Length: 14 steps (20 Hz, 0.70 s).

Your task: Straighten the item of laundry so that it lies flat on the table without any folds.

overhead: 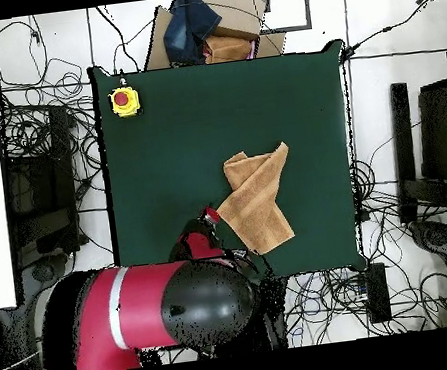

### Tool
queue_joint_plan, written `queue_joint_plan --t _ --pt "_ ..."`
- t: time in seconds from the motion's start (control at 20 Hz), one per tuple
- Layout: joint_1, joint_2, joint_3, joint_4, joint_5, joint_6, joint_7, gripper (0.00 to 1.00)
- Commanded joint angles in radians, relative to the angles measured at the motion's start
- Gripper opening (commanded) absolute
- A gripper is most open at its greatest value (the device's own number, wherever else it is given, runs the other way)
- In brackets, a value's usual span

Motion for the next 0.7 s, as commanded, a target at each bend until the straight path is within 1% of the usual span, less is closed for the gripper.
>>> queue_joint_plan --t 0.05,0.2,0.4,0.7 --pt "0.019 -0.006 0.014 0.001 0.090 0.067 0.270 0.00" --pt "0.011 -0.006 0.016 -0.002 0.081 0.065 0.270 0.00" --pt "-0.022 -0.007 0.011 -0.005 0.061 0.074 0.266 0.00" --pt "-0.029 0.010 0.002 -0.017 0.072 0.072 0.257 0.00"
